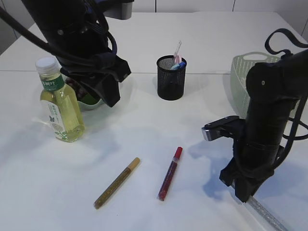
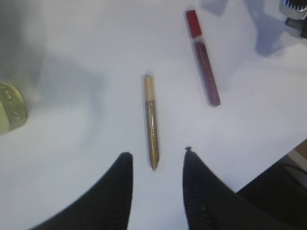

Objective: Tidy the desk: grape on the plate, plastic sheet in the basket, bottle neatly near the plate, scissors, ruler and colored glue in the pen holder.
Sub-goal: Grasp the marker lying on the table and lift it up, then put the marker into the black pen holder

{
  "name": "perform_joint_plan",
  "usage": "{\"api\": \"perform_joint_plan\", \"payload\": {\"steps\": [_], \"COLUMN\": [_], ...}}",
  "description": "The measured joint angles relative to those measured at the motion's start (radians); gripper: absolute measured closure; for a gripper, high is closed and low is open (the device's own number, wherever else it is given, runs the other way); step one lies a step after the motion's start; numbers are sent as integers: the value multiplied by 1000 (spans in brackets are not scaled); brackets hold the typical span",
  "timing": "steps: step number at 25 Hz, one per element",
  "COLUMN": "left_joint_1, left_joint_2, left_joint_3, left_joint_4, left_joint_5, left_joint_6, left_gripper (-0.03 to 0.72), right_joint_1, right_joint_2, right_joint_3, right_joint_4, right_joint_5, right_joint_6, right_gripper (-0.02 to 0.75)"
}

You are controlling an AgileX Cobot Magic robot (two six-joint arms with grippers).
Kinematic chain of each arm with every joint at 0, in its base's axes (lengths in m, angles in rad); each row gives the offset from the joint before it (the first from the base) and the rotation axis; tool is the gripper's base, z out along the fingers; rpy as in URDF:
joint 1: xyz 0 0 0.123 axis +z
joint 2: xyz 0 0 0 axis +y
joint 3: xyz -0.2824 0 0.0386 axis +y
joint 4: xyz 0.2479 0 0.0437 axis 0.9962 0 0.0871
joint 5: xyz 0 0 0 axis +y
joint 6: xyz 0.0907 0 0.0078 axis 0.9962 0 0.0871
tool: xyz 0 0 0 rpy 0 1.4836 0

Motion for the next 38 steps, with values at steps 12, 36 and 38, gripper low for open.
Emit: {"api": "perform_joint_plan", "payload": {"steps": [12, 36, 38], "left_joint_1": [0, 0, 0], "left_joint_2": [0, 0, 0], "left_joint_3": [0, 0, 0], "left_joint_4": [0, 2, 4], "left_joint_5": [0, 0, 0], "left_joint_6": [-7, -7, -7], "left_gripper": [432, 433, 433], "right_joint_1": [0, 0, 0], "right_joint_2": [-86, -309, -292], "right_joint_3": [80, 34, -2], "right_joint_4": [99, 51, 51], "right_joint_5": [-55, -777, -822], "right_joint_6": [152, 95, 93], "right_gripper": [645, 646, 646]}}
